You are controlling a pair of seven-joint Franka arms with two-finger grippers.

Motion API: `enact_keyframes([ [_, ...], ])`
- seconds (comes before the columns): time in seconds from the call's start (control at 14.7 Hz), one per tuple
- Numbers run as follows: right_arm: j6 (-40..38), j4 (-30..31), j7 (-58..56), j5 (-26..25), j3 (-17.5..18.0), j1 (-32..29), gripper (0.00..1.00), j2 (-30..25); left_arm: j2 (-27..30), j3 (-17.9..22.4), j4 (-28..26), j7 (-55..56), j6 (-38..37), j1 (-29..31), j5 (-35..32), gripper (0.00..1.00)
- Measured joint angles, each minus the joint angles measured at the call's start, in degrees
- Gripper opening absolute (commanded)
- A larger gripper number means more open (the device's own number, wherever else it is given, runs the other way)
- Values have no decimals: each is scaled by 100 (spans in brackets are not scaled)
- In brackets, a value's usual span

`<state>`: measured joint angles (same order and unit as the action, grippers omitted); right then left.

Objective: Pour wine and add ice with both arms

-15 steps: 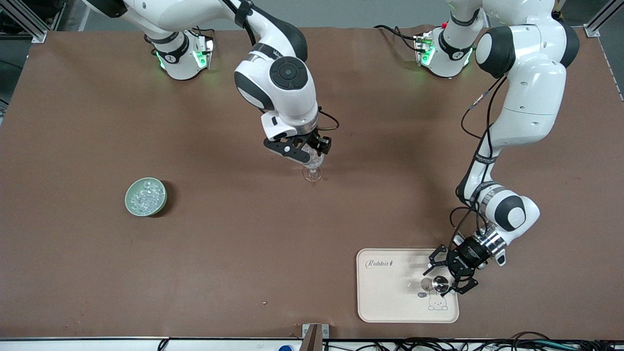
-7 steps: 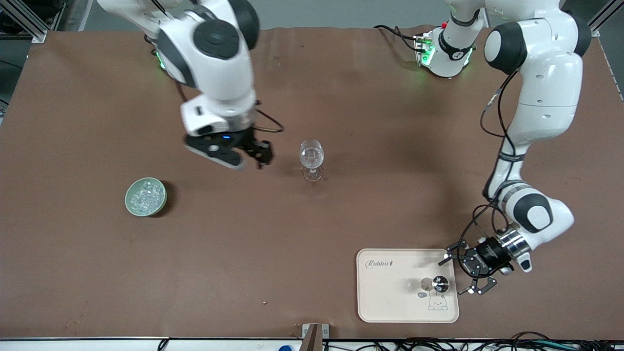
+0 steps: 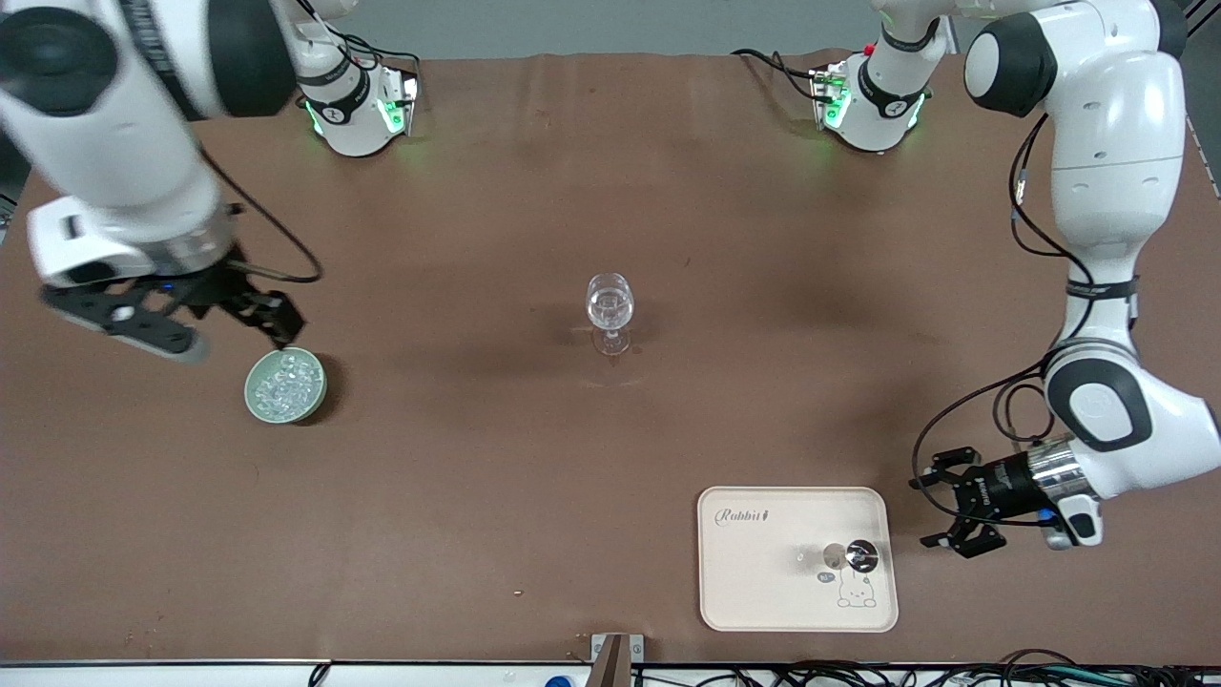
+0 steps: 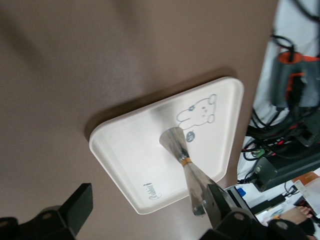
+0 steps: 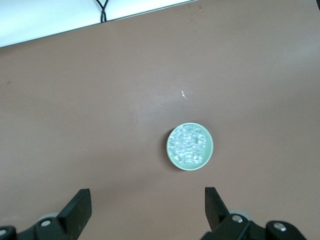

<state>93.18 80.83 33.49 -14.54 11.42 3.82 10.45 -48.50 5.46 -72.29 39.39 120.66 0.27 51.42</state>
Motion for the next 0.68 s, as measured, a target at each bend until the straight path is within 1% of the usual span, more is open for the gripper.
enact_keyframes([
  [0.2, -282, 3, -1279, 497, -892, -62, 100, -265, 574, 0, 96, 4, -45, -54, -1296, 100],
  [0.34, -427, 11, -1979, 685, -1342, -110, 100, -408, 1038, -7, 102, 3, -299, -103, -2098, 100],
  [0.41, -482, 19, -2289, 711, -1465, -190, 100, -454, 1251, -11, 101, -28, -467, -141, -2492, 100],
  [0.55, -529, 41, -2866, 746, -1558, -437, 100, -496, 1655, -43, 101, -402, -844, -249, -3134, 100],
  [0.68, -550, 85, -3207, 903, -1720, -535, 100, -508, 2040, -56, 95, -1037, -1365, -356, -3402, 100],
])
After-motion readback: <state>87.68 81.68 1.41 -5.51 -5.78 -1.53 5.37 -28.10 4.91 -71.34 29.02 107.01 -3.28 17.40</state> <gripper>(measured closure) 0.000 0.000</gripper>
